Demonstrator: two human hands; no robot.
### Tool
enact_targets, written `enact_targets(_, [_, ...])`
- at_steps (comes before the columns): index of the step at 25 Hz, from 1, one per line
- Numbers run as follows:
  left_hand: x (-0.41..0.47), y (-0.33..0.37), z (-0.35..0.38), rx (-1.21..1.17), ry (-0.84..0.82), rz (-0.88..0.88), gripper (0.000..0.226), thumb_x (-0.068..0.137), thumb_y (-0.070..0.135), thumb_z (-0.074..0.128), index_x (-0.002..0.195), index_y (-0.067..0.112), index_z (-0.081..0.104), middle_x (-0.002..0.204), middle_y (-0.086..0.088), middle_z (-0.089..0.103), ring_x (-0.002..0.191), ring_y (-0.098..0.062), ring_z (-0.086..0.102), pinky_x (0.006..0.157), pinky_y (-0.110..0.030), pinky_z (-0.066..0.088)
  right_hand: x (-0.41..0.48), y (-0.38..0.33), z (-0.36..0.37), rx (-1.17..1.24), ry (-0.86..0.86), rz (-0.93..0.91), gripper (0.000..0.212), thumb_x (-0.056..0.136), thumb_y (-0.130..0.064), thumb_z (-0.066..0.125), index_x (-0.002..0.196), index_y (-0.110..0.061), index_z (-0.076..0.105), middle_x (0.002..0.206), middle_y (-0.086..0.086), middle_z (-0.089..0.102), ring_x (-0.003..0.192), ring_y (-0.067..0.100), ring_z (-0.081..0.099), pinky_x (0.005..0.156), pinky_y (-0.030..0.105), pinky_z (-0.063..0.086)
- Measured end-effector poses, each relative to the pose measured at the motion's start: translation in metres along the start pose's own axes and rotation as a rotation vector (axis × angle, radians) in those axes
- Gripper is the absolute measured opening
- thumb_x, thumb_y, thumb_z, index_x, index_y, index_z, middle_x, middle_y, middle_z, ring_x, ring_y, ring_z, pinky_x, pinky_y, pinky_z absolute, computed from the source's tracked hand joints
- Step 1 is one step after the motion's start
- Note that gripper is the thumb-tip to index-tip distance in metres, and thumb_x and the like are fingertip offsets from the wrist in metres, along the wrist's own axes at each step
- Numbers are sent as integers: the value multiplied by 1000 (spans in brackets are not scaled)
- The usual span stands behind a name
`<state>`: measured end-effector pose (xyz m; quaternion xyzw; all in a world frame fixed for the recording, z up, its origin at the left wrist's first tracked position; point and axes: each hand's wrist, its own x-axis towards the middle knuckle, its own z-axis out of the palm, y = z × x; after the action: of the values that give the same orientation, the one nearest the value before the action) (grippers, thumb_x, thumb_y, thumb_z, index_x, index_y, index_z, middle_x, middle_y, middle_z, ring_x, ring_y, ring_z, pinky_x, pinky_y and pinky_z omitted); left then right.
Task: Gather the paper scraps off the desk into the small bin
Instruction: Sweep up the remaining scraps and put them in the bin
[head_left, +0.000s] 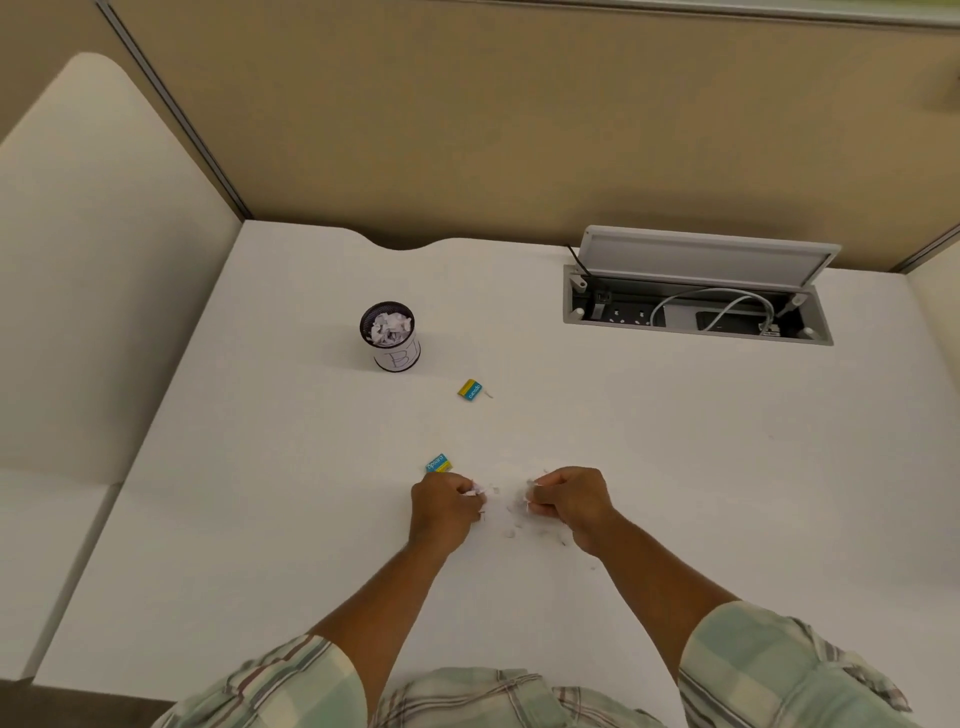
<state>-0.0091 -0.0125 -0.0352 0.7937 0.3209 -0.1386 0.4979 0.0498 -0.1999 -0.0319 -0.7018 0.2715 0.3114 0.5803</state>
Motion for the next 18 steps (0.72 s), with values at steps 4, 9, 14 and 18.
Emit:
enact_targets(4, [14,19,-43,-146,51,-16,9,78,11,82,71,9,77,77,-7,77,62,-20,76,47,-11,47,-9,-33,29,245,-64,12,19,74,14,80,90,15,69,85,22,73,71,28,74,65,29,63])
enact_targets(9, [55,57,-106,-185,169,16,6,79,12,82,77,9,77,72,-6,76,52,-8,72,44,-10,46,-5,-103,90,280,-117,-108,14,75,16,78,81,7,69,85,21,74,73,27,75,67,30,64])
enact_targets(14, [106,92,-159,-190,284,83,20,74,10,82,70,-5,71,67,-19,71,57,-19,74,50,-27,56,12,-178,155,54,-74,-284,13,75,7,82,84,7,72,83,22,75,73,32,76,80,41,64])
enact_targets(18, [143,105,-184,-164,332,85,13,75,10,82,66,5,74,66,-9,74,63,-24,76,62,-38,63,33,-215,200,-323,52,-445,9,74,0,81,74,-7,76,80,11,77,78,28,76,78,38,65])
